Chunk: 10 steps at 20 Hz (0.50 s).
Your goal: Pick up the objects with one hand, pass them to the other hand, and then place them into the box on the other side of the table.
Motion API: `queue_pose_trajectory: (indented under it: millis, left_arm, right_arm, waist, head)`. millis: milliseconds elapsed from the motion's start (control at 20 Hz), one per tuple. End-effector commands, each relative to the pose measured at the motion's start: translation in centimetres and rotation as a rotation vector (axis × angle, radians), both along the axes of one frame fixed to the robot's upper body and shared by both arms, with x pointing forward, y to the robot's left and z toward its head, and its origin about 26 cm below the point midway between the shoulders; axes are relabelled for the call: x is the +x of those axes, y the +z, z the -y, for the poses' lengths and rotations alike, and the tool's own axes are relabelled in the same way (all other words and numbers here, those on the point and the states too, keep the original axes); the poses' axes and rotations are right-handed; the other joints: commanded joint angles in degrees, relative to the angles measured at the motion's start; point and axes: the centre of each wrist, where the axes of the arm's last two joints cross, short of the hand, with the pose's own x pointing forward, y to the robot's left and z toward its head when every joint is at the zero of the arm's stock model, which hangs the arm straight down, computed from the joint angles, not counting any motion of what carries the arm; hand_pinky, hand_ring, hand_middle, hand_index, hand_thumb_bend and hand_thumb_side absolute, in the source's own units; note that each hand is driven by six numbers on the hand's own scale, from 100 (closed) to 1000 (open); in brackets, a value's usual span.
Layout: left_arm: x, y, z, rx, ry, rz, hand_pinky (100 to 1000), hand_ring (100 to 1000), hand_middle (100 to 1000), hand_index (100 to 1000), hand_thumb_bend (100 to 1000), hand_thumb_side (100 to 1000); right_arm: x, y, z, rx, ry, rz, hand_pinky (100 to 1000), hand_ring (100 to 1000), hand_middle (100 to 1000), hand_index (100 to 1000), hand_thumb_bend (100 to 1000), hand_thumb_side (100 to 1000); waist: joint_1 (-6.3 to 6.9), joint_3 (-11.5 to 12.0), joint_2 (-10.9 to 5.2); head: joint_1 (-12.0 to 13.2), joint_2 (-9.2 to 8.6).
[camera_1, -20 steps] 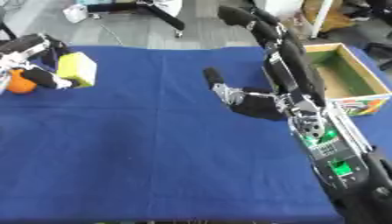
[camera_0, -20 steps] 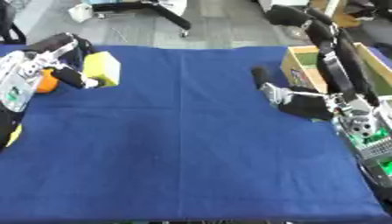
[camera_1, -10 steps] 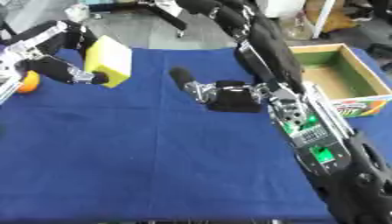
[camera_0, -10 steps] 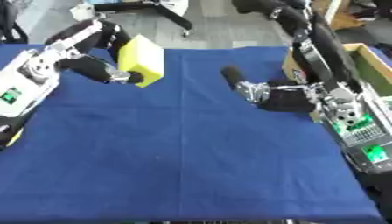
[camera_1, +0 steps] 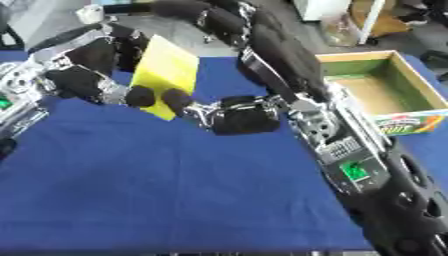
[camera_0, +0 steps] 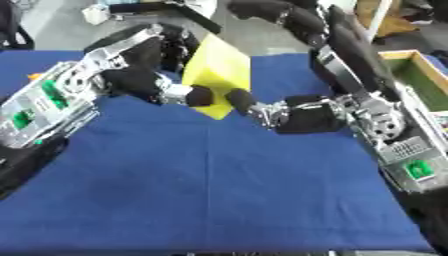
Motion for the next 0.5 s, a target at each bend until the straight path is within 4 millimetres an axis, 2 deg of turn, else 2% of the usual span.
queue_pose_trajectory:
  millis: [50, 250, 500]
  left_arm:
    - [-0.7, 1.4, 0.4, -0.029, -0.018, 0.017, 514, 491, 478, 561, 793, 269]
    - [-1.0, 1.3, 0.4, -0.075, -0.021, -0.011, 513, 490, 477, 559, 790, 270]
    - [-0.7, 0.8, -0.8, -0.101, 0.047, -0.02, 511, 489, 475, 557, 784, 263]
  right_arm:
    - [-0.1, 0.7, -0.4, -0.018, 0.006, 0.042, 799, 771, 795, 902, 382, 239]
    - [0.1, 0.6, -0.2, -0.039, -0.007, 0.071, 804, 778, 804, 905, 426, 243]
    - [0.1, 0.6, 0.4, -0.039, -0.022, 0.084, 807, 781, 807, 909, 431, 256]
  waist:
    - [-0.05, 0.07, -0.89]
    - [-0.05, 0.15, -0.78]
    - [0.0, 0.07, -0.66]
  head:
    - [-0.07, -0.12]
    - [-0.14, -0.12]
    - [-0.12, -0.12]
